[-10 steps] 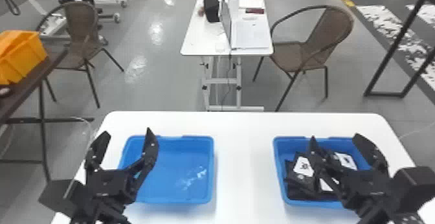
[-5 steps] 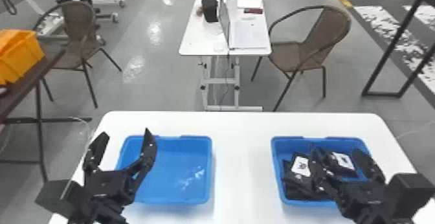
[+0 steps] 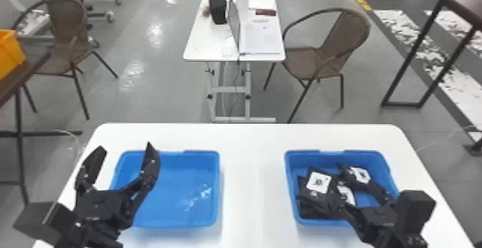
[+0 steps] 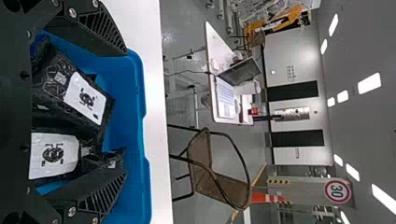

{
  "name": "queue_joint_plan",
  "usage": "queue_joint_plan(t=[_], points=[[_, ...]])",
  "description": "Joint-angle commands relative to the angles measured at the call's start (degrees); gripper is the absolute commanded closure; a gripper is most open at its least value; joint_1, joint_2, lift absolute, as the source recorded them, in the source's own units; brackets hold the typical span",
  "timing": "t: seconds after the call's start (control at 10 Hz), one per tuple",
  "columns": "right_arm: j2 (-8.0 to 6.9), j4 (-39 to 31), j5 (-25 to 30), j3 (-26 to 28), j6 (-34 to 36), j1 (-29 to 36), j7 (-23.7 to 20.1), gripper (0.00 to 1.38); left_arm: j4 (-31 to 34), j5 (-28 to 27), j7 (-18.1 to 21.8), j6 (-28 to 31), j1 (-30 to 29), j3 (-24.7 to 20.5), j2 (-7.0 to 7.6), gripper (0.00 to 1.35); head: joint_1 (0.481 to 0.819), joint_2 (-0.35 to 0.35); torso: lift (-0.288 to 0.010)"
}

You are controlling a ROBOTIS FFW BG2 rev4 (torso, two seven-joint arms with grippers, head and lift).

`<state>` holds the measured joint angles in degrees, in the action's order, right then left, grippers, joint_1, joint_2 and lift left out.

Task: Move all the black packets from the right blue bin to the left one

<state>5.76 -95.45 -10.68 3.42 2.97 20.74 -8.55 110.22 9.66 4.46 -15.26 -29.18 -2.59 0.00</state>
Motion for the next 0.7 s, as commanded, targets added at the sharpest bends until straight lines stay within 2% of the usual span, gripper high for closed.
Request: queue_joint_plan(t=[0.0,0.6], points=[[0.40,4.22,-0.57,-0.08,1.07,-2.72,-0.76,0.14,-0.18,0.18,0.20,0.05,0.27,-0.13,-0.09,0.15,0.695,-0.013,0.000],[0.40,16.18,3.91,-1.05,5.73,-11.68,-8.32,0.14,-0.70,0.54,0.38,0.05,0.27,-0.13,-0.15,0.15,0.695,0.012,0.000]])
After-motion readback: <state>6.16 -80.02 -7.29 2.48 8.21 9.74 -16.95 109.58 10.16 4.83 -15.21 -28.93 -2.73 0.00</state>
